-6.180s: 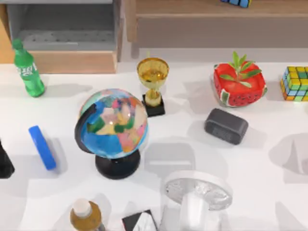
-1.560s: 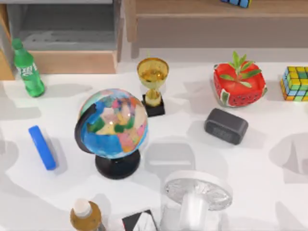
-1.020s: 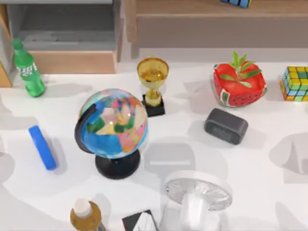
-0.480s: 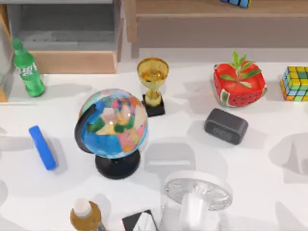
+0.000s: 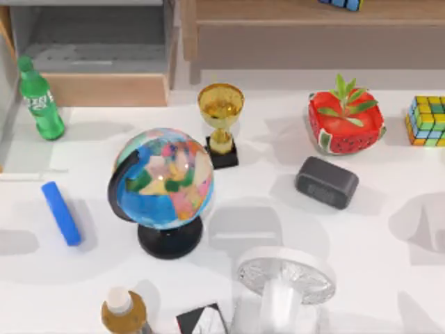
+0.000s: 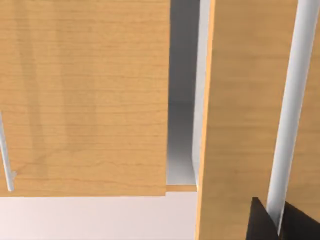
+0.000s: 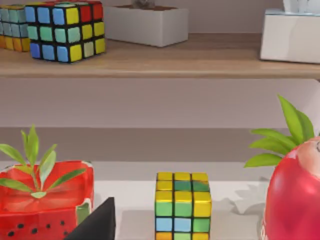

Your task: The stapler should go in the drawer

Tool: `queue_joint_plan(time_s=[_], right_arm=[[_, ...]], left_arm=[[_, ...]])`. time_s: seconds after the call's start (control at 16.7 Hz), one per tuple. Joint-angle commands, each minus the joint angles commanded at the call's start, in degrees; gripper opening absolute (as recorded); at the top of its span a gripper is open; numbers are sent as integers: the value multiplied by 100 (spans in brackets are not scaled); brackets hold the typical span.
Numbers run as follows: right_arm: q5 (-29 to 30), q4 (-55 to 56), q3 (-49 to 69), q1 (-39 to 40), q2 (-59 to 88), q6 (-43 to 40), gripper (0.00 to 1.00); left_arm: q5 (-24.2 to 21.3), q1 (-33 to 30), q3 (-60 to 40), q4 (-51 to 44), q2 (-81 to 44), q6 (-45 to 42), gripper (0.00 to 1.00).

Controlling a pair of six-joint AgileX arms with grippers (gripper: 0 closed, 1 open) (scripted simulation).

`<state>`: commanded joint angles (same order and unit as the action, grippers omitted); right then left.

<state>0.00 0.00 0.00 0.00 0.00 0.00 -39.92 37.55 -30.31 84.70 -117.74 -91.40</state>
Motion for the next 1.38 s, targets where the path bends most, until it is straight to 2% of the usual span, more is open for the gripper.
queue_joint_plan(time_s=[0.36,1.14,1.38], right_arm=[[0,0,0,0,0,0,100],[0,0,0,0,0,0,100],[0,0,0,0,0,0,100]], left_arm=[[-153,160,240,151,108,-1,0],[-153,160,240,151,108,-1,98],[-153,160,240,151,108,-1,100]])
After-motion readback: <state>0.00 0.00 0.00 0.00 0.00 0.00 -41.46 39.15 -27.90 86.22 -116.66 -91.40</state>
